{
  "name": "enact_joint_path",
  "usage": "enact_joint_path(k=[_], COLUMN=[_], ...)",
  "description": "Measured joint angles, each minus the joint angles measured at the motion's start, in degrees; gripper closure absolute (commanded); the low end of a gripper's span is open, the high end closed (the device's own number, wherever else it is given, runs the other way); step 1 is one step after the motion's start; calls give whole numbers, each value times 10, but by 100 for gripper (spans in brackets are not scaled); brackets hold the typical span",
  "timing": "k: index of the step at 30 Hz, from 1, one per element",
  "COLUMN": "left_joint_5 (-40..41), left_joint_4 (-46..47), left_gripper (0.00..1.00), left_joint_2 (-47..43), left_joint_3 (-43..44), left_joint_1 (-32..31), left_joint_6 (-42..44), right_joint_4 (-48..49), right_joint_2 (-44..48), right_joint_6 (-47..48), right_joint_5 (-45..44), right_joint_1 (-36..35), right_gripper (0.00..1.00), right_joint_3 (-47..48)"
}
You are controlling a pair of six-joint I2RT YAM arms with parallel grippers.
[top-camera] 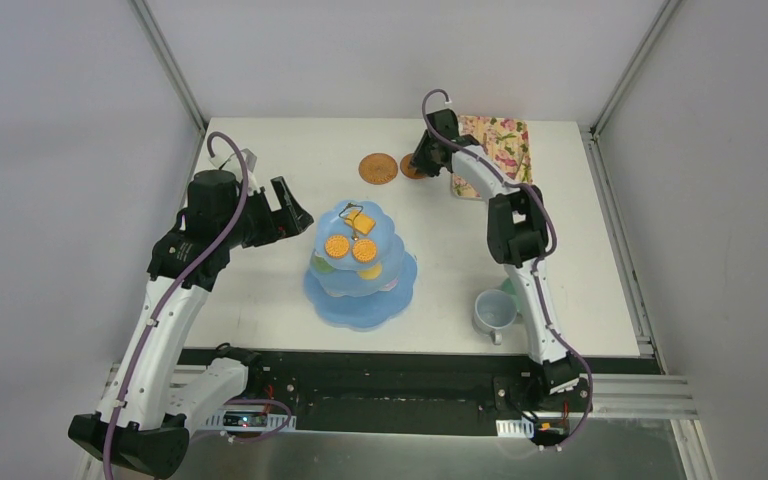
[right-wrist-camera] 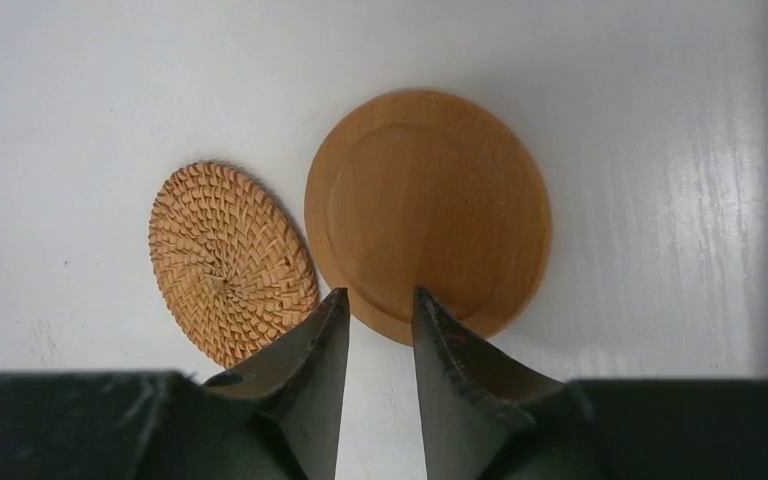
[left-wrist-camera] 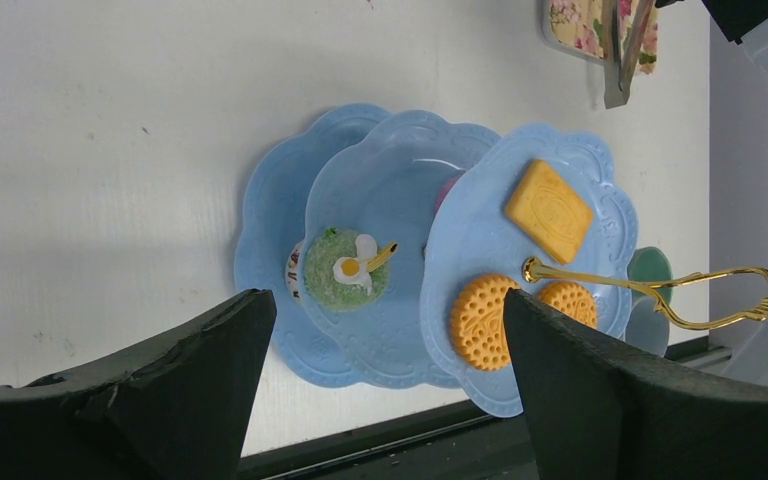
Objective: Serve the afternoon tea
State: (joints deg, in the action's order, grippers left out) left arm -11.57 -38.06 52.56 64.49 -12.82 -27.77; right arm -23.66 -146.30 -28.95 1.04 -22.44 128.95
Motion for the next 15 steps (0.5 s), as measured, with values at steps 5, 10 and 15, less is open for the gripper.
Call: enact_joint_path(k=[5, 10, 15], left_joint_5=[0, 0, -4], left_joint_4=[0, 1, 3], left_gripper=[12, 12, 12], left_joint_2=[0, 3, 4], left_joint_3=[0, 0, 0], left_joint_1=[0, 0, 0], left_joint_6=[0, 0, 0], right_joint_4=[3, -11, -28], right_joint_2=[24, 79, 134], right_joint_6=[18, 32, 40], right_joint_5=[-20, -30, -25], right_joint_1=[-9, -14, -17], right_gripper=[68, 68, 68], right_joint_3=[-37, -119, -199])
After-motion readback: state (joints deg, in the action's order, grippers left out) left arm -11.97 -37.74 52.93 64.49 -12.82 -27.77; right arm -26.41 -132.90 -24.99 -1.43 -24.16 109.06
